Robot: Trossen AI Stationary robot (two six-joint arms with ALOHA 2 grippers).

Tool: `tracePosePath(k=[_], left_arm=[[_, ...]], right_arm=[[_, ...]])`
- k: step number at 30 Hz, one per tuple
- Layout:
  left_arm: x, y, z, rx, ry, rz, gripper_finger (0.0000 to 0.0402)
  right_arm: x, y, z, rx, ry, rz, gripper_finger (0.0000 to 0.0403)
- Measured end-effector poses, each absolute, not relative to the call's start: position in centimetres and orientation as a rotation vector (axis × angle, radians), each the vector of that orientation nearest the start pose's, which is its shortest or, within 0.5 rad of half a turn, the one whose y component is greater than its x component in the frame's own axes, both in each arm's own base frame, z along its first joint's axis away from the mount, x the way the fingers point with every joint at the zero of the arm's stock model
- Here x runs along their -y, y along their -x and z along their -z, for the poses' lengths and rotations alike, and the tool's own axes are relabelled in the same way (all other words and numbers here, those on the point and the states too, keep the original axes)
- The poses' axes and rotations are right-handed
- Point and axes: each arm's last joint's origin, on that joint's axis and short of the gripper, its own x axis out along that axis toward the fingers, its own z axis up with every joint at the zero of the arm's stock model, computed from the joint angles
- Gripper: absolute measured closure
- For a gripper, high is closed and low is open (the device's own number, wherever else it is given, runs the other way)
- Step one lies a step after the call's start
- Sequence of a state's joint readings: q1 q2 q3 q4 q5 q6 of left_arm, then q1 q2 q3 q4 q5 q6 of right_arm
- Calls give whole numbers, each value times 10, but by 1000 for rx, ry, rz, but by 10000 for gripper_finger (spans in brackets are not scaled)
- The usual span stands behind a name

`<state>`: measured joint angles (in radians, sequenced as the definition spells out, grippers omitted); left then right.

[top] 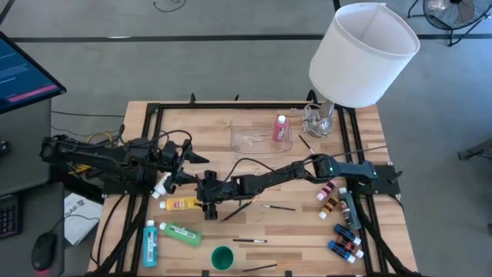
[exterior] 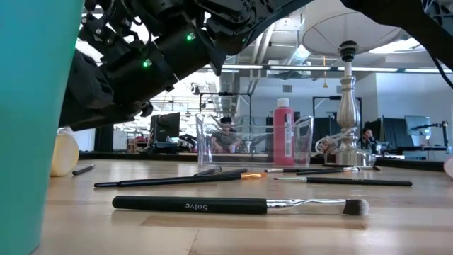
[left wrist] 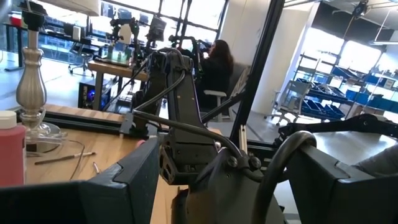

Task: Pick & Place Paint Supplies
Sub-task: Put the big yellow paint bottle into the transparent bin

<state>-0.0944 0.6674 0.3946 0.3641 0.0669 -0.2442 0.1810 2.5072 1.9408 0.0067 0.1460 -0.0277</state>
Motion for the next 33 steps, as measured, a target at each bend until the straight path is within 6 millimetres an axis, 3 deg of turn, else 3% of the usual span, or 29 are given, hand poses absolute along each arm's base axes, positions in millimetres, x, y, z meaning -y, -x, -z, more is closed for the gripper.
tracePosePath(k=[10, 21, 33], left_arm=[[19, -160, -264, 14, 261, 222, 161], [20, -144, -242, -259, 300, 261, 161], [29, -118, -260, -93, 173, 371, 161]], right_arm=[[-90, -545, -129, -556, 77, 42, 153], [-91, -544, -129, -563, 83, 38, 153], [-93, -546, -131, -537, 96, -12, 153]])
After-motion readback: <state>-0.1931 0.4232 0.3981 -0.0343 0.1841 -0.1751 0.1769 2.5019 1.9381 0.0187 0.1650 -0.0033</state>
